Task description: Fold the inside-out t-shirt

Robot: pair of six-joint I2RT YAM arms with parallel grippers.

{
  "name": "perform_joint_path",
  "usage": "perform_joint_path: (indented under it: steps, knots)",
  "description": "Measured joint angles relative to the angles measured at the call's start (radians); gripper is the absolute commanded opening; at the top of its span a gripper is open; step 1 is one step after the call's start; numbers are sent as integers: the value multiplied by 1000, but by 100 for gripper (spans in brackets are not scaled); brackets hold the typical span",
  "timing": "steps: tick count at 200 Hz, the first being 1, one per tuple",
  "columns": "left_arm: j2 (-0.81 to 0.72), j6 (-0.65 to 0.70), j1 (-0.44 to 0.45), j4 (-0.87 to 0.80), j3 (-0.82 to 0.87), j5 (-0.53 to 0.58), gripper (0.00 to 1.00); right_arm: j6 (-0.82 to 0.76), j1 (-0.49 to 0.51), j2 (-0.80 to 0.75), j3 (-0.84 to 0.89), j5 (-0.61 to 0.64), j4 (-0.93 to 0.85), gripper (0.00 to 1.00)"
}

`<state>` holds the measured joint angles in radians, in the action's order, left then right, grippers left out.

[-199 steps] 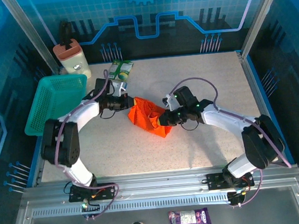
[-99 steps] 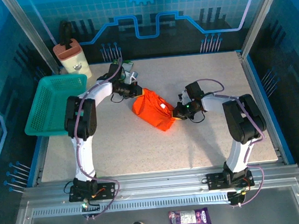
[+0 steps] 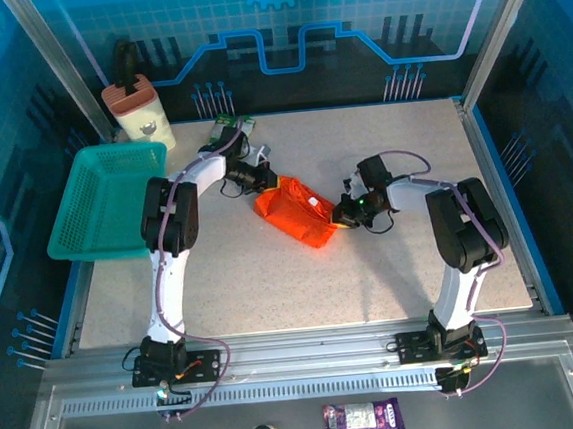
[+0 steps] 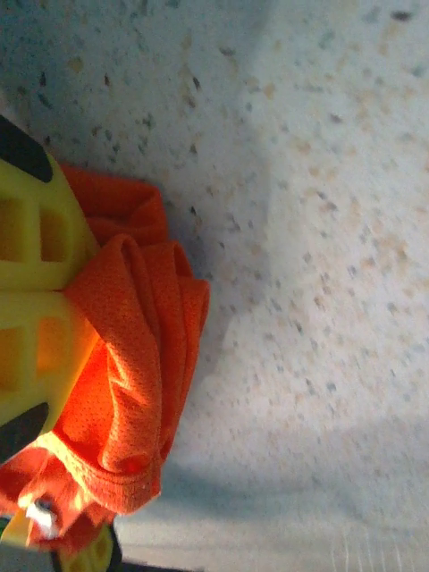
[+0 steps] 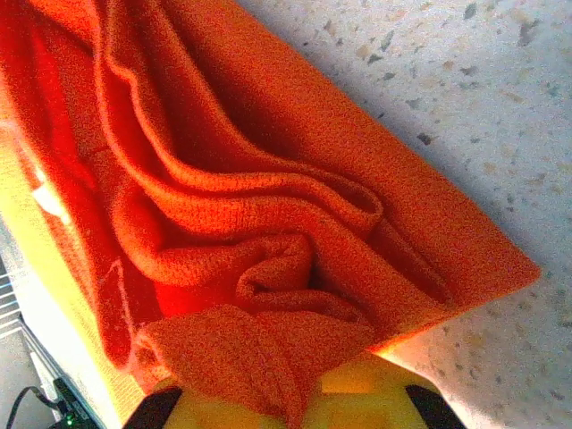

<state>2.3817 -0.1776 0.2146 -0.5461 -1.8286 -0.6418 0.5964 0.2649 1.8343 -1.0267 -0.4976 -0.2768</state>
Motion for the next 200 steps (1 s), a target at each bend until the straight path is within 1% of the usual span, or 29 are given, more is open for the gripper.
perform_joint_path:
  steps: [37, 50, 58, 85, 106, 127, 138, 146, 155, 172, 181, 200]
  knots:
    - [5, 0, 2, -4, 2, 27, 0, -25, -6, -35, -69, 4, -60, 0]
    - [1, 0, 2, 6, 12, 29, 0, -32, -10, -32, -103, 18, -75, 4]
    - [-3, 0, 2, 13, 20, 31, 0, -35, -14, -26, -120, 23, -77, 5]
    - [-13, 0, 2, 32, 38, 36, 0, -39, -47, 49, -179, 63, -83, 4]
    - [-26, 0, 2, 42, 56, 51, 0, -40, -68, 116, -186, 98, -92, 4]
    - [-49, -6, 3, 45, 80, 78, 2, -40, -76, 147, -191, 90, -97, 5]
    - [-63, -9, 2, 43, 94, 97, 7, -40, -77, 147, -192, 91, -92, 6]
    - [-73, -16, 2, 40, 103, 114, 10, -40, -77, 148, -192, 91, -92, 9]
    - [-86, -25, 2, 35, 111, 132, 14, -39, -77, 148, -193, 93, -92, 15]
    - [-116, -50, 0, 24, 132, 173, 27, -54, -77, 147, -196, 96, -96, 33]
    - [-135, -57, -3, 18, 141, 188, 32, -53, -78, 144, -198, 89, -97, 38]
    - [-194, -79, -14, 11, 162, 213, 40, -66, -79, 121, -201, 90, -105, 43]
